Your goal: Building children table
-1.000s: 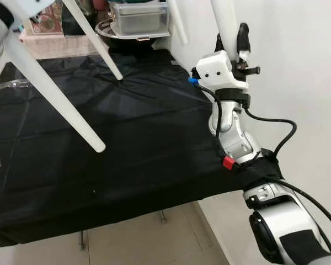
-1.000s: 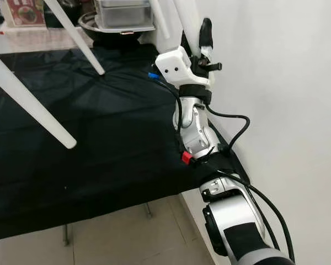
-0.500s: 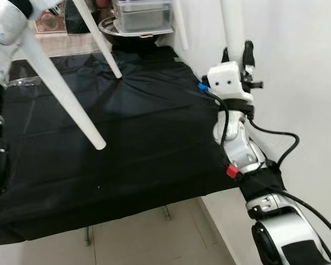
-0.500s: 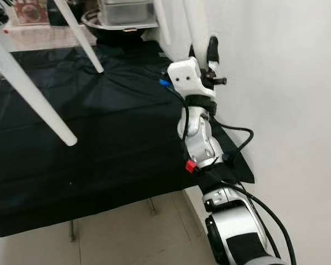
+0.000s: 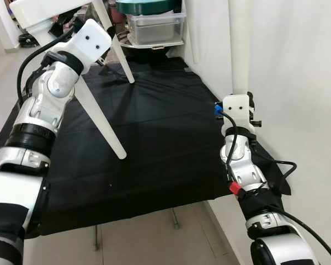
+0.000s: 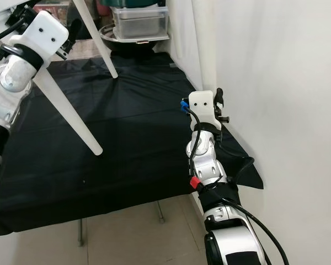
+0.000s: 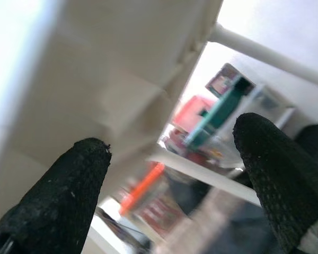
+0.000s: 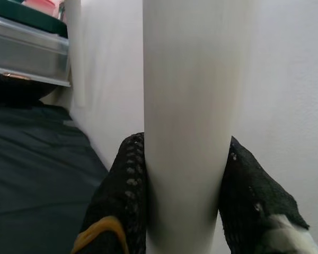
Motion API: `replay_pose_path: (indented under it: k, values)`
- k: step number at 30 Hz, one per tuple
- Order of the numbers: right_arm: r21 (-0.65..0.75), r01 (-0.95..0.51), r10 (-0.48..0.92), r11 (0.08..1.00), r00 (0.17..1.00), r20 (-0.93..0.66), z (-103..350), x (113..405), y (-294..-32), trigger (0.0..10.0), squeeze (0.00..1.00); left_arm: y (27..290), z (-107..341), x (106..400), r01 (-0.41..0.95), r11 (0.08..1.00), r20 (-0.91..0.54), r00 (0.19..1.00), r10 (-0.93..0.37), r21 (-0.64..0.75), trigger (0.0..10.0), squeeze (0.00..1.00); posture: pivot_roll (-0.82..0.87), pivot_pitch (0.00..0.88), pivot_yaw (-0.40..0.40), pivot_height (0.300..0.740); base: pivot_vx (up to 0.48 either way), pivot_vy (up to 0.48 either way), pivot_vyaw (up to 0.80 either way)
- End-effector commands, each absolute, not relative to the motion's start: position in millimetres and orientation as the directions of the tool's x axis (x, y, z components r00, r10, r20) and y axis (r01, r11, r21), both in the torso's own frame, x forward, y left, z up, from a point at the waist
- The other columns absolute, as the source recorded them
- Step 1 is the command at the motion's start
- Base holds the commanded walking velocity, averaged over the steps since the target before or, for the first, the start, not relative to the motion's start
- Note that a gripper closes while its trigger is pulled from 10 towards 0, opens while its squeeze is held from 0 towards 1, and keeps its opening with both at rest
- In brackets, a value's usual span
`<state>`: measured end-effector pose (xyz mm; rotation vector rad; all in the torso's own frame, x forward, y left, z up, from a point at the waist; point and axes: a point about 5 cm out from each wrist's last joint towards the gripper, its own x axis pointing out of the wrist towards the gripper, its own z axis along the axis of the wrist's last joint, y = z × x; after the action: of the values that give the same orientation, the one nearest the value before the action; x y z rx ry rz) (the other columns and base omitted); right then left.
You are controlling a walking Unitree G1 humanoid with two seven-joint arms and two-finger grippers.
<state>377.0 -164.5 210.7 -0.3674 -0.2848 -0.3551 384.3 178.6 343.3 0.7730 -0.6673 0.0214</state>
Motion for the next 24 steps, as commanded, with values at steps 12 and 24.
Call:
replay_pose_path:
  k: [12,24]
  values:
    - [-0.341,0.303,-0.187,0.890,0.924,0.334,214,380,-153,0.0,0.00,153,287,375,-0.071,0.833,0.437,0.874,-0.213,0.549,10.0,0.00,0.13,0.050,0.005,0.740,0.000,0.000,0.00]
    - [-0.315,0.204,-0.133,0.927,0.964,0.231,196,381,-142,0.0,0.00,128,250,359,0.127,0.879,0.270,0.923,-0.274,0.460,10.0,0.00,0.13,0.046,0.007,0.740,0.000,0.000,0.00]
